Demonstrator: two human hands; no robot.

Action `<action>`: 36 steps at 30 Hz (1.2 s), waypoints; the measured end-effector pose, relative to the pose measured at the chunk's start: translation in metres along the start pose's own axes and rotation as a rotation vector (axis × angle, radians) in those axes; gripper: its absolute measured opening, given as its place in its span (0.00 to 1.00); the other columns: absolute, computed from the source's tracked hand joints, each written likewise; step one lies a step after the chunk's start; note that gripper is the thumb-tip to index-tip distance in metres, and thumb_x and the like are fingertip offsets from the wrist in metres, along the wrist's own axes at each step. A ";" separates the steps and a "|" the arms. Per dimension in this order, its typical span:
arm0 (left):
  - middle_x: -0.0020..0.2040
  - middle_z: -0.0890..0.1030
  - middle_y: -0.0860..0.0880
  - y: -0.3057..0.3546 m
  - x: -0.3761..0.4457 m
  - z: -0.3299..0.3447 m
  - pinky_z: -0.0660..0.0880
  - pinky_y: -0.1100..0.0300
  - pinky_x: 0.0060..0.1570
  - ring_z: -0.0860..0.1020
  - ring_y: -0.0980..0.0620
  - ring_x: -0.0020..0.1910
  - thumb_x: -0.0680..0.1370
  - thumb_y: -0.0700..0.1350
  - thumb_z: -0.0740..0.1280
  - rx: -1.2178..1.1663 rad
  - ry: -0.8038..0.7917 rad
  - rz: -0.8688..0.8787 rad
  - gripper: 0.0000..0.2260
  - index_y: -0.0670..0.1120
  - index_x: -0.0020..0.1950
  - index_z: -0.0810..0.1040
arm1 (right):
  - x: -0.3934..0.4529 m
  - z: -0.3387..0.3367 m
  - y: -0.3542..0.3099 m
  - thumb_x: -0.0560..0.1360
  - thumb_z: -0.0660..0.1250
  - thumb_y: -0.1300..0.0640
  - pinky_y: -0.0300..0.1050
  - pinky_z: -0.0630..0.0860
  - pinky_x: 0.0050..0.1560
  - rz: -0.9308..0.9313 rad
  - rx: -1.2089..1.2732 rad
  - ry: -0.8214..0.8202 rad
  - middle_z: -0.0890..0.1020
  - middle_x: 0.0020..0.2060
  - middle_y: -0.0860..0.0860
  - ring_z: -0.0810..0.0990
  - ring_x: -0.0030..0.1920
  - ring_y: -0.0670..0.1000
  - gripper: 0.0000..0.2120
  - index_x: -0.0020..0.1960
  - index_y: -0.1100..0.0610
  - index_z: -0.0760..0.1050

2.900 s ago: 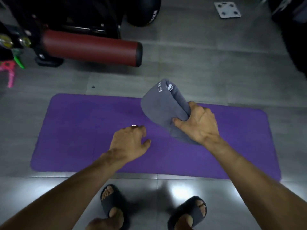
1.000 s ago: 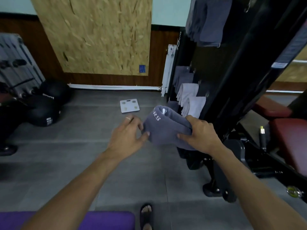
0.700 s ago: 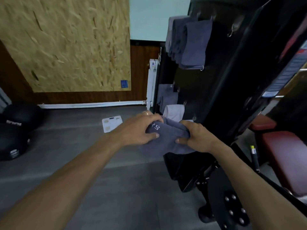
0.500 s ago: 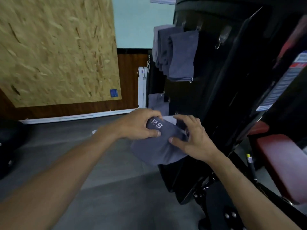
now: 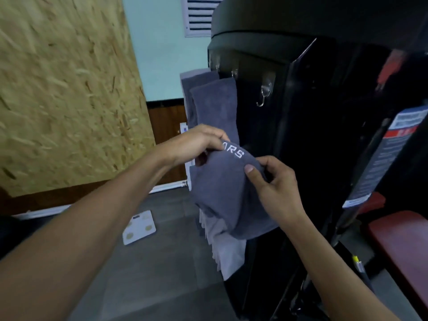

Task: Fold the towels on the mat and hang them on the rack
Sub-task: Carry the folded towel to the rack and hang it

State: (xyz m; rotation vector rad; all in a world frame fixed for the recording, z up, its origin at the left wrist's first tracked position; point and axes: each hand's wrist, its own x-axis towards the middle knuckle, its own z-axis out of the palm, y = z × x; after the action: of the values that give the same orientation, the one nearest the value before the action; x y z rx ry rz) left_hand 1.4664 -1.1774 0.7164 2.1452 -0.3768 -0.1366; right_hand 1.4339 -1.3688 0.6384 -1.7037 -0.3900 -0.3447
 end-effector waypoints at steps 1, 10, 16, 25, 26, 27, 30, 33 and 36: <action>0.32 0.77 0.47 0.008 0.011 -0.004 0.69 0.62 0.30 0.73 0.51 0.30 0.73 0.40 0.64 0.003 -0.004 -0.015 0.04 0.46 0.42 0.79 | 0.008 -0.004 0.001 0.76 0.69 0.59 0.30 0.73 0.39 -0.017 0.014 0.030 0.80 0.36 0.45 0.78 0.38 0.41 0.05 0.49 0.50 0.76; 0.29 0.76 0.50 0.039 0.088 -0.033 0.63 0.65 0.24 0.71 0.56 0.27 0.75 0.33 0.59 -0.116 -0.088 -0.020 0.09 0.43 0.40 0.77 | 0.053 -0.007 0.009 0.78 0.64 0.63 0.29 0.72 0.47 -0.370 -0.173 0.194 0.80 0.47 0.47 0.79 0.48 0.41 0.09 0.57 0.56 0.77; 0.38 0.81 0.46 0.057 0.132 -0.043 0.72 0.58 0.47 0.78 0.51 0.40 0.65 0.42 0.64 -0.138 -0.125 0.032 0.07 0.45 0.38 0.82 | 0.080 0.011 0.010 0.78 0.66 0.62 0.34 0.75 0.41 -0.383 -0.181 0.481 0.80 0.43 0.48 0.80 0.43 0.42 0.11 0.59 0.58 0.80; 0.44 0.80 0.50 0.032 0.146 -0.039 0.75 0.58 0.49 0.79 0.55 0.44 0.69 0.44 0.77 -0.026 0.109 0.171 0.13 0.48 0.48 0.76 | 0.081 0.029 0.021 0.76 0.68 0.67 0.25 0.70 0.39 -0.308 -0.261 0.679 0.79 0.36 0.49 0.78 0.37 0.41 0.11 0.57 0.62 0.81; 0.44 0.80 0.50 0.030 0.143 -0.040 0.75 0.57 0.48 0.78 0.55 0.44 0.68 0.47 0.78 0.016 0.189 0.201 0.12 0.48 0.46 0.77 | 0.081 0.031 0.021 0.76 0.68 0.67 0.25 0.70 0.38 -0.297 -0.257 0.694 0.79 0.36 0.49 0.77 0.36 0.41 0.11 0.57 0.62 0.81; 0.42 0.81 0.51 0.030 0.139 -0.041 0.75 0.56 0.45 0.79 0.56 0.43 0.69 0.51 0.77 0.072 0.227 0.232 0.10 0.49 0.44 0.79 | 0.082 0.033 0.021 0.76 0.68 0.66 0.25 0.70 0.38 -0.285 -0.252 0.707 0.79 0.35 0.49 0.77 0.36 0.41 0.11 0.57 0.62 0.81; 0.45 0.84 0.58 0.040 0.121 -0.037 0.74 0.60 0.48 0.80 0.60 0.46 0.68 0.63 0.71 0.328 0.058 0.262 0.16 0.54 0.49 0.84 | 0.084 0.036 0.020 0.76 0.68 0.65 0.25 0.70 0.39 -0.262 -0.238 0.731 0.79 0.36 0.48 0.78 0.37 0.41 0.10 0.57 0.62 0.81; 0.53 0.82 0.57 0.044 0.113 -0.026 0.75 0.57 0.53 0.78 0.58 0.51 0.65 0.64 0.69 0.620 -0.021 0.274 0.26 0.56 0.60 0.80 | 0.084 0.035 0.019 0.76 0.68 0.64 0.25 0.70 0.40 -0.262 -0.264 0.723 0.80 0.37 0.49 0.78 0.37 0.43 0.11 0.57 0.62 0.81; 0.51 0.83 0.56 0.040 0.116 -0.026 0.76 0.53 0.54 0.79 0.58 0.50 0.67 0.58 0.68 0.559 -0.029 0.264 0.21 0.54 0.58 0.80 | 0.080 0.028 0.016 0.77 0.68 0.60 0.27 0.71 0.37 -0.226 -0.351 0.605 0.79 0.37 0.49 0.76 0.33 0.42 0.12 0.59 0.59 0.81</action>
State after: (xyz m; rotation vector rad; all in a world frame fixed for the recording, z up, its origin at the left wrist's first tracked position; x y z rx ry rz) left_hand 1.5738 -1.2145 0.7692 2.6123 -0.7837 0.1021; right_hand 1.5134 -1.3389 0.6550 -1.7911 -0.0706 -1.1132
